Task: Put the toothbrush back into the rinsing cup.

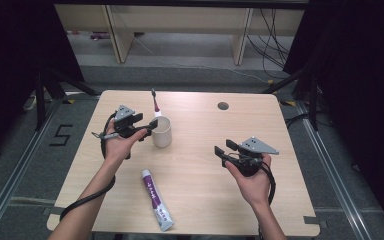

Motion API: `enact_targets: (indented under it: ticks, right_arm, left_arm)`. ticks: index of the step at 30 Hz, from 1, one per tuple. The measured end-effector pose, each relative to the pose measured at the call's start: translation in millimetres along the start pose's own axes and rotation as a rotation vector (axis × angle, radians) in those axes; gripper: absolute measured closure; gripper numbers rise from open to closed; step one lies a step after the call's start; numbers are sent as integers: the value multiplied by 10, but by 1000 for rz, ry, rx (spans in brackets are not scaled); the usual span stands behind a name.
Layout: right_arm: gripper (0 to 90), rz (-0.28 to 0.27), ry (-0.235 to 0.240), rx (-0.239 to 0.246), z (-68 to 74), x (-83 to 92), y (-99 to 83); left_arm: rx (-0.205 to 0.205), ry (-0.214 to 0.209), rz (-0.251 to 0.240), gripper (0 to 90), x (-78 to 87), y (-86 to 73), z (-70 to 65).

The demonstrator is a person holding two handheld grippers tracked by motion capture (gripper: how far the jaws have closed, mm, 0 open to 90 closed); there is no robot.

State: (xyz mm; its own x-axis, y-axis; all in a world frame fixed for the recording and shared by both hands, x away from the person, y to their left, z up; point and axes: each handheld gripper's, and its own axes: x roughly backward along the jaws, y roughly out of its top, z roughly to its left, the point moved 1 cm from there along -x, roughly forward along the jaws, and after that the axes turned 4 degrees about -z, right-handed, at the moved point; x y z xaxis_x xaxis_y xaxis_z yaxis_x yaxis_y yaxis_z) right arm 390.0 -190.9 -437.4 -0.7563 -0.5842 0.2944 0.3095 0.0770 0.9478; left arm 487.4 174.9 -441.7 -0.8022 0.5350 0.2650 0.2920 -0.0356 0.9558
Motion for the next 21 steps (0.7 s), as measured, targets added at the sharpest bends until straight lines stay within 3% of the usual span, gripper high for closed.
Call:
enact_targets:
  ticks: [1, 9, 11, 16, 17, 19, 20, 21]
  right_arm:
    - [468, 5, 9, -17, 6, -10, 1]
    - [466, 40, 0, 4, 14, -21, 8]
    - [466, 43, 5, -31, 37, -28, 0]
    - [465, 56, 18, -4, 22, -46, -8]
    - [465, 60, 3, 12, 18, -33, -5]
    - [465, 73, 17, -23, 32, -34, -10]
    - [465, 75, 13, -18, 29, -35, -12]
    - [465, 78, 6, -27, 37, -37, -20]
  left_arm:
    - [-3, -2, 0, 290, 32, -6, -9]
    - [-6, -19, 51, 330, 263, -91, -132]
    - [-12, -18, 65, 331, 311, -113, -172]
    - [-25, -20, 138, 308, 396, -171, -307]
    - [-25, -13, 153, 309, 412, -179, -333]
    - [-37, -12, 181, 311, 437, -199, -372]
    - [-48, -11, 207, 311, 458, -208, -383]
    - [-30, -8, 206, 313, 459, -221, -409]
